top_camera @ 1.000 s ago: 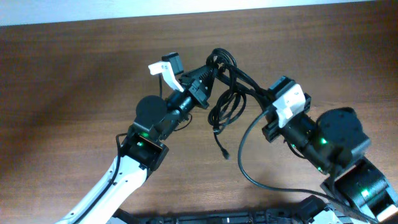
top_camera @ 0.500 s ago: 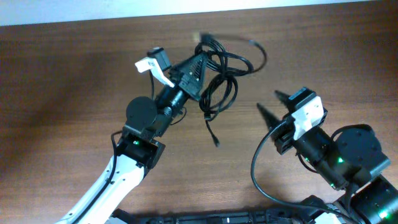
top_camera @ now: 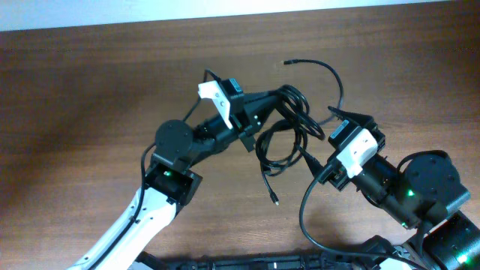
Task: Untangle cables
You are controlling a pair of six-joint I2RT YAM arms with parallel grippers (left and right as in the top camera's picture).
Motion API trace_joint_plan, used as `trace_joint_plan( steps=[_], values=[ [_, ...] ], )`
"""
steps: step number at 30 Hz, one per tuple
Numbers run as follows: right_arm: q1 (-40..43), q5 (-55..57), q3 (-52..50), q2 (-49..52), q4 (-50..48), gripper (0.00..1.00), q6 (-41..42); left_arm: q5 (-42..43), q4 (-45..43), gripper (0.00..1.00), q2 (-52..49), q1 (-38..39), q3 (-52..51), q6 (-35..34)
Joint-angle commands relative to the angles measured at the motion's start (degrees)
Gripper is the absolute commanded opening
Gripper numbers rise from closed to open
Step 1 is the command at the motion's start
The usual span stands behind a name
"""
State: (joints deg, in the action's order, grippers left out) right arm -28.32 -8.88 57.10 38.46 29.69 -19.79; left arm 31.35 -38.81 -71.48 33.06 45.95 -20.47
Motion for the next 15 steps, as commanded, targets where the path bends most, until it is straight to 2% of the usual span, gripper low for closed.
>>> trace_joint_plan(
  steps=[1,2,3,4,7,8,10,14,15],
  values=[
    [-0.2,-1.0,0.7,0.2,-0.3,0.60,-0.3,0.8,-0.7,0.00,0.5,1.8,0.5,1.1],
    [-0.2,-1.0,0.7,0.3,-0.3,0.44,-0.3,0.9,-0.6,0.00,0.5,1.8,0.5,1.1],
    [-0.2,-1.0,0.7,0.3,-0.3,0.21,-0.3,0.8,-0.6,0.00,0.5,1.8,0.5,1.1],
    [-0.2,-1.0,0.7,0.3,-0.3,0.04,-0.3,-0.2,-0.6,0.00,0.5,1.8,0.5,1.0],
    [-0.2,-1.1,0.7,0.3,-1.6,0.04,2.1,-5.3,-0.1,0.00,0.5,1.8,0.5,1.0],
    [-0.2,-1.1,0.7,0.2,-4.0,0.04,5.8,-7.9,0.6,0.00,0.5,1.8,0.5,0.8],
    [-0.2,-1.1,0.7,-0.1,-7.9,0.04,7.3,-14.2,2.7,0.00,0.5,1.8,0.5,0.8],
    [-0.2,-1.2,0.7,-2.8,-9.0,0.04,7.2,-27.7,8.3,0.00,0.5,1.8,0.5,-7.4],
    [-0.2,-1.2,0.7,-3.5,-8.9,0.04,7.2,-29.9,9.0,0.00,0.5,1.8,0.5,-7.6]
  ],
)
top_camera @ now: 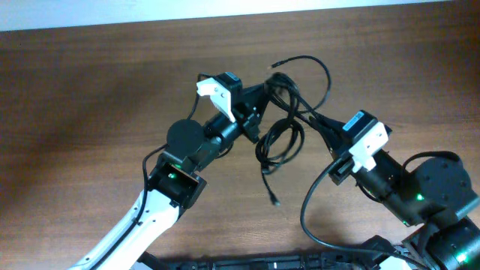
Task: Untangle cables
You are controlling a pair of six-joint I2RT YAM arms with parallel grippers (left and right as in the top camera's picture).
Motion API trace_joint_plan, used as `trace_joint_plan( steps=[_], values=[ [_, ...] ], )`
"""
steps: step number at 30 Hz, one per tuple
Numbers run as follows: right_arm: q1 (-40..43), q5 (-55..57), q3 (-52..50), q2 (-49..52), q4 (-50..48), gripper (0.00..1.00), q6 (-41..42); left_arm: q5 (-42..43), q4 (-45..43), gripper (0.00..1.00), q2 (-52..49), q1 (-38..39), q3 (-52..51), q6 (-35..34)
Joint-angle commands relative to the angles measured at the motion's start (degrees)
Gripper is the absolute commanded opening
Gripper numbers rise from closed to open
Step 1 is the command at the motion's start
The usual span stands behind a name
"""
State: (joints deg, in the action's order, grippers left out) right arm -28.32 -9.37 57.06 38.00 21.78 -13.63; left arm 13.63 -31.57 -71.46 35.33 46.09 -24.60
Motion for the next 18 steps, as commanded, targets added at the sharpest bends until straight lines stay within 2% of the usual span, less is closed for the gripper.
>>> trace_joint_plan(
  steps=[1,7,12,15,17,18],
  values=[
    [-0.2,-0.7,0.8,-3.6,-1.0,0.04,1.0,-13.7,1.9,0.00,0.4,-0.5,0.4,-3.8],
    [-0.2,5.3,0.8,-4.9,8.9,0.04,1.2,-16.6,0.4,0.00,1.1,-0.6,0.4,-6.0],
    [-0.2,23.0,0.8,-4.9,9.5,0.04,13.9,-15.7,2.2,0.00,5.3,-0.6,0.4,-5.9],
    [-0.2,26.3,0.8,-4.9,9.5,0.04,16.1,-8.0,4.7,0.00,7.9,-0.6,0.4,-5.3],
    [-0.2,26.9,0.8,-4.9,9.6,0.04,16.1,0.0,4.3,0.00,8.8,-0.6,0.4,-5.3],
    [-0.2,28.3,0.8,-4.7,9.7,0.05,16.0,7.2,4.2,0.00,9.3,-0.6,0.4,-5.3]
  ],
)
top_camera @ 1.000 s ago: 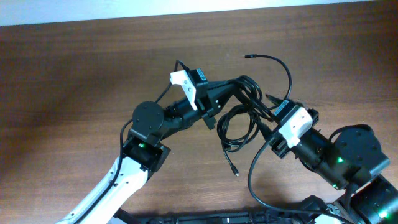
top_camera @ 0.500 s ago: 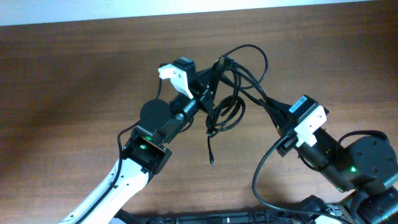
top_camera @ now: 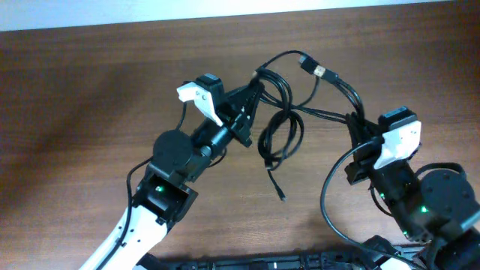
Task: Untangle cables
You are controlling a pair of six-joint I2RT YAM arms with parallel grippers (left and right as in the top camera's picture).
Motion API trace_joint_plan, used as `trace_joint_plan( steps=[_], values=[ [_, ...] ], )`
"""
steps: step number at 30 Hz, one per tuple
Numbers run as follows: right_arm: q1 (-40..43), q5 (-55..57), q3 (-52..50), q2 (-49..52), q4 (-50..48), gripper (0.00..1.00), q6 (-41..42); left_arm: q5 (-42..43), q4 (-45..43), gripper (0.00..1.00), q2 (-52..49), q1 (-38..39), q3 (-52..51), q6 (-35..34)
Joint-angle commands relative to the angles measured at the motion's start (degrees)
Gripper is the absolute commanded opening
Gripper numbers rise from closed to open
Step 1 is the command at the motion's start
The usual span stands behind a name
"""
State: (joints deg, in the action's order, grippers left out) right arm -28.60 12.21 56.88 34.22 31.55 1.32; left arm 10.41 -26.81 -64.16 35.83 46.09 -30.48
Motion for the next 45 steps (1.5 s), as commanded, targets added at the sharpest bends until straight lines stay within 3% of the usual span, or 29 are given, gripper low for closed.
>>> trace_joint_plan(
  steps=[1,4,5,7,11,16,18,26,32,34,36,42,43,44,45],
  values=[
    [0.1,8.3,0.9,-0.5,0.0,0.17,1.1,14.4,-0.6,0.00,2.1,-1.1,0.4,0.6],
    [0.1,9.3,0.9,0.8,0.7,0.58,1.1,24.7,-3.1,0.00,2.1,-1.1,0.4,0.5],
    [0.1,9.3,0.9,1.4,1.1,0.63,1.1,28.1,-4.8,0.00,2.1,-1.1,0.4,0.5],
    [0.1,9.0,0.9,2.1,1.5,0.81,1.1,29.2,-5.9,0.00,2.1,-1.1,0.4,0.5],
    [0.1,6.0,0.9,2.1,1.7,0.99,1.1,21.6,-5.3,0.00,2.1,-1.1,0.4,0.5],
    [0.1,2.8,1.4,2.1,0.7,0.99,1.1,1.6,5.2,0.00,2.1,-1.1,0.4,0.5],
    [0.1,5.1,2.1,2.1,0.1,0.99,1.1,-2.4,8.7,0.00,2.1,-1.1,0.4,0.5],
    [0.1,5.8,2.1,2.1,1.6,0.99,0.8,-5.7,9.4,0.00,2.1,-1.1,0.4,0.5],
    [0.1,-8.0,2.1,2.2,2.6,0.99,-3.9,-5.7,8.9,0.00,2.1,-1.1,0.4,-1.9],
    [0.1,-9.7,2.1,3.1,2.8,0.99,8.9,-5.7,6.8,0.00,2.1,-1.1,0.4,-1.9],
    [0.1,-11.7,2.1,4.8,3.0,0.99,16.2,-5.3,4.9,0.00,2.1,-1.1,0.4,-1.9],
    [0.1,-21.5,2.1,11.1,2.5,0.99,23.4,-2.6,1.6,0.00,2.1,-0.3,0.4,-1.9],
    [0.1,-22.7,2.1,11.9,2.2,0.97,23.4,-2.7,1.3,0.00,2.1,-0.3,0.4,-1.9],
    [0.1,-23.4,2.1,12.7,1.9,0.86,23.4,-2.7,1.3,0.00,2.1,-0.3,0.4,-1.9],
    [0.1,-23.9,2.1,13.2,1.6,0.60,23.1,-2.7,1.3,0.00,2.1,-0.3,0.4,-1.9]
  ],
)
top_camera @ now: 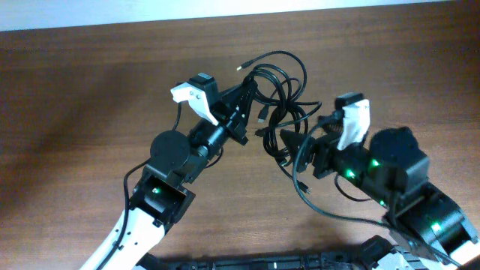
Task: Untangle cables
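A bundle of black cables point(279, 90) hangs tangled above the brown table point(90, 90), several loops wide. A thin plug end point(241, 67) sticks out at its upper left and a USB plug point(262, 117) dangles inside it. My left gripper point(251, 88) comes in from the lower left and is shut on strands at the bundle's left side. Reaching in from the right, my right gripper point(286, 139) looks shut on a strand at the lower right of the bundle. A loose loop point(297, 180) hangs below it and ends near the table.
The white wall edge point(375, 7) runs along the back of the table. The right arm's own black lead point(315, 210) curves in front of its base. The left arm's base point(161, 195) stands at the lower left.
My right gripper has moved left and forward, from the far right to just under the bundle. The stretched cable has slackened and the loops have bunched together again. The left gripper has hardly moved.
Both grippers held the tangle close together over the table's middle. The right gripper then stood farther right at each moment, with a strand stretched out and the left gripper lifted back-left. Now the right gripper is back at the bundle and the cables are bunched.
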You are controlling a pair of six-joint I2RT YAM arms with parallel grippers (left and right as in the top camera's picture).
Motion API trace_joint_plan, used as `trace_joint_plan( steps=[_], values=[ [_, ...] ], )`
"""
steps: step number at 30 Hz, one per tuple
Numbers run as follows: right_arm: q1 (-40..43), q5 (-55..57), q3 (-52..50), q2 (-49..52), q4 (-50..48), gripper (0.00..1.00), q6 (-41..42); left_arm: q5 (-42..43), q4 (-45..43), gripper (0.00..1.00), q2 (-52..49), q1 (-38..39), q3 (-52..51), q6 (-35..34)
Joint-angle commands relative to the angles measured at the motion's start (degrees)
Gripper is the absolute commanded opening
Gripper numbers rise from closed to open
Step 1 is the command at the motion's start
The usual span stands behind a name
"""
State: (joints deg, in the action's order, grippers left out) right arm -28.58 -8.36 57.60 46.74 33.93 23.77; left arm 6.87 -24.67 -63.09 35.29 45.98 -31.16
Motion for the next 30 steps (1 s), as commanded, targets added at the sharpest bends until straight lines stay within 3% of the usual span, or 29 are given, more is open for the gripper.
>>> trace_joint_plan(
  steps=[1,2,4,8,12,16,19,20,22,24,26,28,30],
  values=[
    [0.1,-3.7,1.3,0.8,-0.9,0.19,0.7,0.8,-1.0,0.00,1.0,0.2,0.5,-1.2],
    [0.1,-4.0,1.3,0.8,-0.8,0.04,0.7,0.8,-2.0,0.00,1.0,0.2,0.5,-1.2],
    [0.1,-4.1,1.3,0.8,-0.5,0.04,0.5,-0.5,-4.5,0.00,1.0,0.2,0.5,-1.2],
    [0.1,-4.1,1.3,0.8,-0.3,0.04,0.5,-22.2,-1.1,0.00,1.0,0.2,0.5,-4.9],
    [0.1,-4.1,1.3,0.8,-1.3,0.04,0.5,-32.5,7.5,0.00,1.0,0.2,0.5,-4.8],
    [0.1,-4.0,1.3,0.8,-2.1,0.04,0.1,-33.7,19.2,0.04,1.0,0.2,0.5,6.9],
    [0.1,-4.0,1.4,0.8,-3.1,0.04,-1.1,-33.7,29.8,0.04,1.0,0.2,0.5,7.5],
    [0.1,-3.7,1.4,0.8,-3.1,0.04,-1.2,-33.6,32.7,0.07,1.0,0.2,0.5,7.5],
    [0.1,-2.8,1.4,0.8,-3.1,0.04,-1.5,-30.2,38.0,0.29,1.1,0.2,0.5,7.5],
    [0.1,-1.5,1.4,0.8,-3.1,0.04,-3.6,-21.4,40.3,0.45,1.6,0.2,0.5,10.2],
    [0.2,1.2,1.4,0.8,-3.1,0.04,-4.0,-8.8,40.5,0.74,3.7,0.2,0.5,16.8],
    [0.2,2.4,1.4,0.8,-3.2,0.04,-5.8,-5.3,41.1,0.88,6.9,0.2,0.5,18.0],
    [0.2,6.2,1.4,0.8,-3.1,0.04,-6.8,-5.1,41.9,0.91,11.7,0.2,0.5,18.0]
  ],
)
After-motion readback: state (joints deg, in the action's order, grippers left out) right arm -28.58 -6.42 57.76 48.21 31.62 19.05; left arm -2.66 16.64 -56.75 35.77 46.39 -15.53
